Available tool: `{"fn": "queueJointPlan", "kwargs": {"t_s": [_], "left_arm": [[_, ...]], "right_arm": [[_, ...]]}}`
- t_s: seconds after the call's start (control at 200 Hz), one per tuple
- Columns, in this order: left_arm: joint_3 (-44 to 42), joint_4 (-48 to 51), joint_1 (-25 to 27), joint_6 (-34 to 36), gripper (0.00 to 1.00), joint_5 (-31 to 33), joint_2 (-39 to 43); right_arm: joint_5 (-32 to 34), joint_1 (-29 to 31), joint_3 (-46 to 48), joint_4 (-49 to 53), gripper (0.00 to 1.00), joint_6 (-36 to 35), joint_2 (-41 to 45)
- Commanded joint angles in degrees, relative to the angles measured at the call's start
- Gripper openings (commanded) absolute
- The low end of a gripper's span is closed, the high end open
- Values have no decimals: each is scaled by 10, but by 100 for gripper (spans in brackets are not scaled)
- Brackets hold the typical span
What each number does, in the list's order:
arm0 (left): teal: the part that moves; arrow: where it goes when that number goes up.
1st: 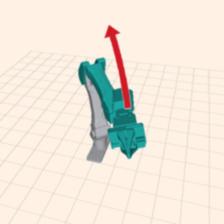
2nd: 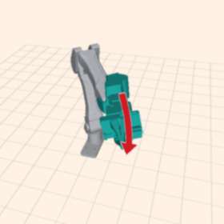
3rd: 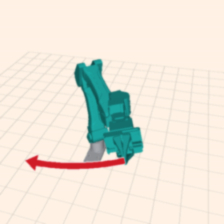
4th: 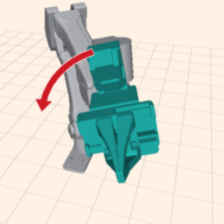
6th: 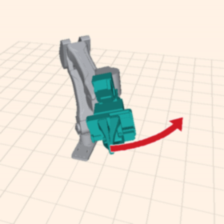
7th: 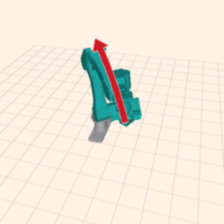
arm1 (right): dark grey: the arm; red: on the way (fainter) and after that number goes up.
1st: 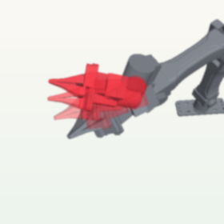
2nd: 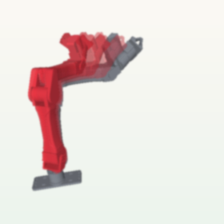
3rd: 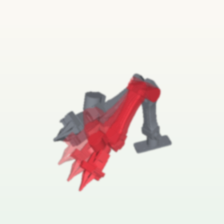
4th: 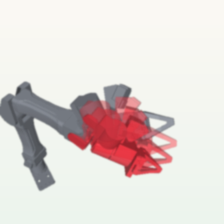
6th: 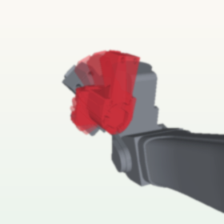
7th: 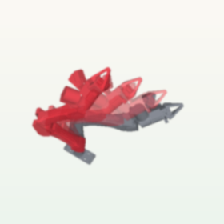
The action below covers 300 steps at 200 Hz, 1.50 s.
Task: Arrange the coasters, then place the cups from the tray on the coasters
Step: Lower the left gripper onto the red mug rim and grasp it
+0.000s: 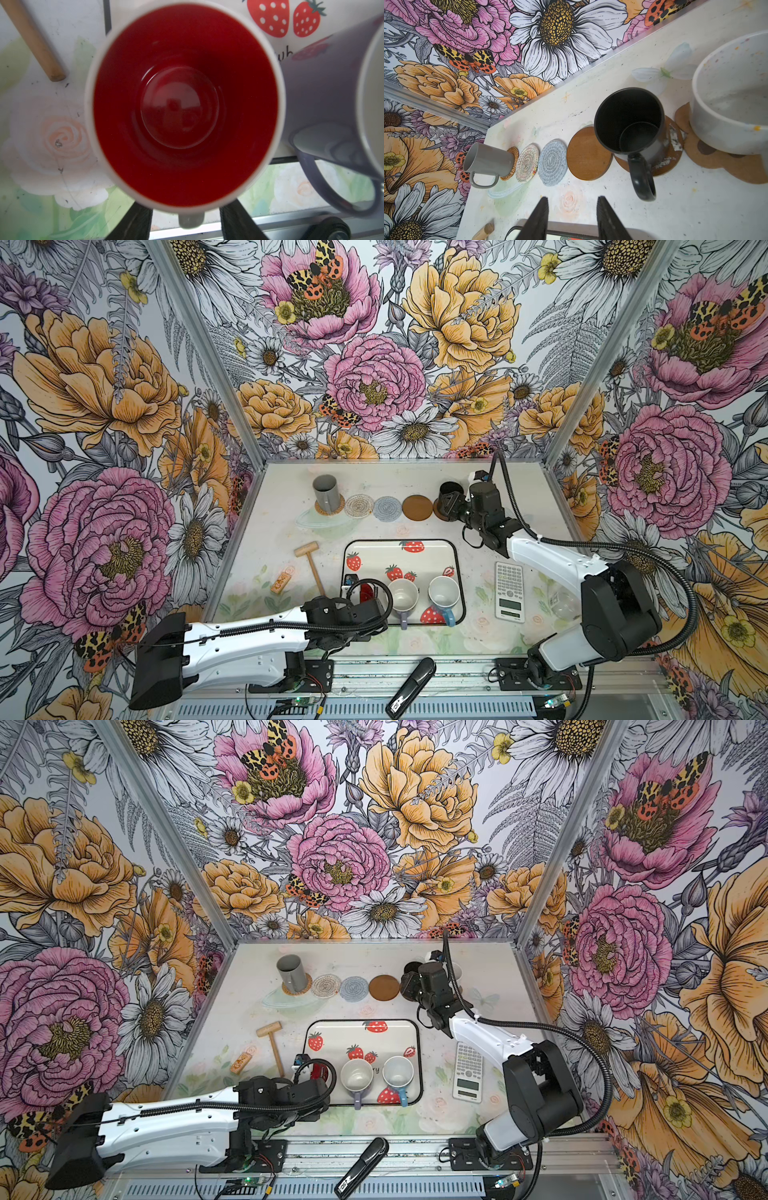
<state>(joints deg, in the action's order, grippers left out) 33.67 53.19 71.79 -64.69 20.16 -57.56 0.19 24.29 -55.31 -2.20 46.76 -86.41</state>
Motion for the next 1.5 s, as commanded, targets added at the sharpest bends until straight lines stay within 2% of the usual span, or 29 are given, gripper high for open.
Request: {"fn": "queueJointPlan", "kwargs": {"t_s": [0.0, 0.215, 0.871, 1.086, 1.166, 1.496], "left_arm": [[-12, -26, 4, -14, 46, 26, -3], [-20, -39, 3, -11, 39, 43, 2], [-48, -82, -16, 4, 29, 44, -1], [-42, -81, -18, 9, 13, 45, 1], [-36, -81, -19, 14, 0, 45, 1], [22, -65, -19, 41, 0, 50, -15]], "right_arm": [[-2, -4, -11, -11, 41, 4, -9], [-4, -5, -11, -11, 41, 4, -12], [-14, -7, -19, -13, 41, 4, -26], [-16, -8, -19, -12, 41, 4, -27], [-18, -8, -18, -12, 41, 4, -24], [-20, -14, -31, 8, 41, 0, -2]]}}
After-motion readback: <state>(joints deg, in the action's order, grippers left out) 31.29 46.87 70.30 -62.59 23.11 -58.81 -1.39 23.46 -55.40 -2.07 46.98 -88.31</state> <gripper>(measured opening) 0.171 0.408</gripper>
